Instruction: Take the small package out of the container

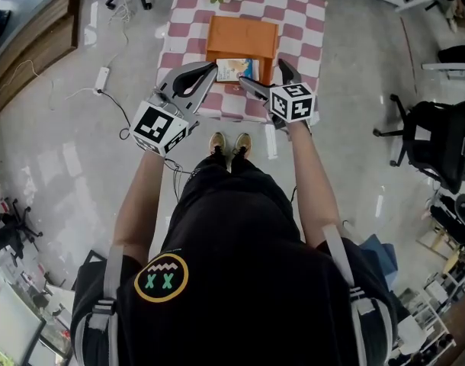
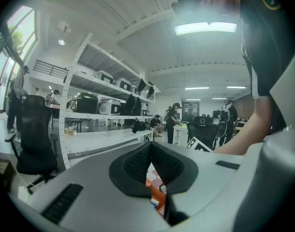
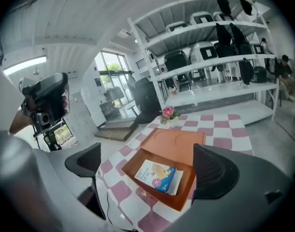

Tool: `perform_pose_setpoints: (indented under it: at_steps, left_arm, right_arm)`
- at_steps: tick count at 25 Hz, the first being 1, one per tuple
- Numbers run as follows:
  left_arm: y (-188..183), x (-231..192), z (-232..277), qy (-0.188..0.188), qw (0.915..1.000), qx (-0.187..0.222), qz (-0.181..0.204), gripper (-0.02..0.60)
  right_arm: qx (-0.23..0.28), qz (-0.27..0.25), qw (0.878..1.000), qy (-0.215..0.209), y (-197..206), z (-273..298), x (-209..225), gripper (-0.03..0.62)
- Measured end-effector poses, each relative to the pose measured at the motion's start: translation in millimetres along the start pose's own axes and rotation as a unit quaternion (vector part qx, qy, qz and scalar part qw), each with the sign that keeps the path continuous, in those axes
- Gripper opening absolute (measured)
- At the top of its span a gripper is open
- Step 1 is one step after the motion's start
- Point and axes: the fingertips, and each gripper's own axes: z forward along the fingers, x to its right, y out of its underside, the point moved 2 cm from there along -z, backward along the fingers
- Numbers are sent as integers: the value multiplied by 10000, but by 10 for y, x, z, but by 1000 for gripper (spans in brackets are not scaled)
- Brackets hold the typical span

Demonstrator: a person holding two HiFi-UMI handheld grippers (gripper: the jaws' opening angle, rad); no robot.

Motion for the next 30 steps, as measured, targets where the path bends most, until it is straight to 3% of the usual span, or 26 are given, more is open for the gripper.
perform_pose_setpoints:
  at_steps: [8, 18, 30]
  left_arm:
    - [22, -25, -3, -64, 10000, -30, -43, 17]
    - [73, -124, 10, -148, 9998, -91, -111, 17]
    - [88, -275, -47, -293, 9994, -95, -178, 17]
  right_arm:
    - [-586, 347, 9977, 21, 334, 369, 211, 594]
    - [-1003, 661, 9928, -13, 475, 707, 265, 592]
    - [-1931, 1130, 9741, 331, 789, 954, 406, 578]
